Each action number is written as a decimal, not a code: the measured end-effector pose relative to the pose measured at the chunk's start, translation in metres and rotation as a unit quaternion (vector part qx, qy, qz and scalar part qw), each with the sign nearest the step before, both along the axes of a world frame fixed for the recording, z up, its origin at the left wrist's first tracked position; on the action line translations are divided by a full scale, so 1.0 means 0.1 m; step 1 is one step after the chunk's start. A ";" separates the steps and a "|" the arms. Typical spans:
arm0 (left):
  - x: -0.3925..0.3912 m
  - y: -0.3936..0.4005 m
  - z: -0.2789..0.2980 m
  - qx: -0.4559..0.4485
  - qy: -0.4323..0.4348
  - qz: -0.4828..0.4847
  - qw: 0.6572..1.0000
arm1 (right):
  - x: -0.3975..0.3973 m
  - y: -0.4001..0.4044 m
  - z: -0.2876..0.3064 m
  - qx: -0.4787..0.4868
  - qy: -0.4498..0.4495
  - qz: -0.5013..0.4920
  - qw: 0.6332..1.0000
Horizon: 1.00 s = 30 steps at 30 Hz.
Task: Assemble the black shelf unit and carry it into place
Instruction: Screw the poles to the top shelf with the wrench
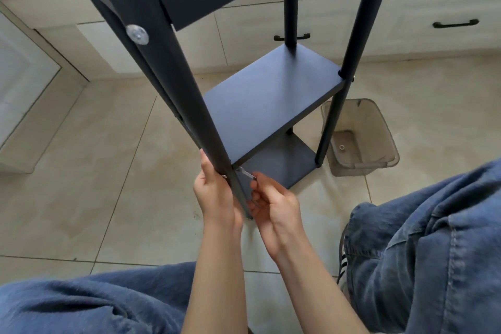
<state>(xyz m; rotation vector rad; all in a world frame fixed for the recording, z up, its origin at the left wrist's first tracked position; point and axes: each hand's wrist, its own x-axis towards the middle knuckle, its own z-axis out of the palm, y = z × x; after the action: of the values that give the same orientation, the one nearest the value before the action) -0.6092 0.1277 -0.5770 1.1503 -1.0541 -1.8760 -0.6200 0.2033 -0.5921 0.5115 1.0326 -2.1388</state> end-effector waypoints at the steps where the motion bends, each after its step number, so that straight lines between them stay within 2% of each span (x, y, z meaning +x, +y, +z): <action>1: -0.06 -0.04 0.01 -0.010 -0.010 0.006 1.000 | -0.03 -0.02 0.01 0.002 0.003 -0.005 1.000; 4: -0.12 -0.09 0.00 -0.078 -0.072 0.027 0.994 | -0.10 -0.05 0.01 0.035 0.013 -0.009 0.999; 7: -0.02 -0.03 -0.07 -0.203 -0.150 0.061 0.966 | -0.15 -0.07 0.00 0.058 0.001 -0.024 0.998; 9: 0.10 0.06 -0.10 -0.290 -0.152 0.061 0.943 | -0.17 -0.08 0.01 0.052 -0.005 -0.033 0.998; 12: 0.18 0.15 -0.16 -0.380 -0.158 0.000 0.912 | -0.18 -0.09 0.03 0.036 0.000 -0.024 0.999; 16: 0.20 0.13 -0.17 -0.401 -0.190 -0.043 0.895 | -0.15 -0.08 0.04 0.051 0.029 0.002 0.998; 22: 0.22 0.06 -0.13 -0.402 -0.165 -0.053 0.899 | -0.13 -0.10 0.07 0.048 0.049 0.006 0.998; 30: 0.15 0.14 -0.16 -0.443 -0.169 -0.036 0.880 | -0.15 -0.16 0.07 0.064 0.065 0.040 0.995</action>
<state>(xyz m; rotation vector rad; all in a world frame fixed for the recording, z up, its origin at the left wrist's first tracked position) -0.5939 0.1418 -0.5926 0.8693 -1.8963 -0.9920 -0.6348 0.1873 -0.5849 0.3880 1.2468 -2.0670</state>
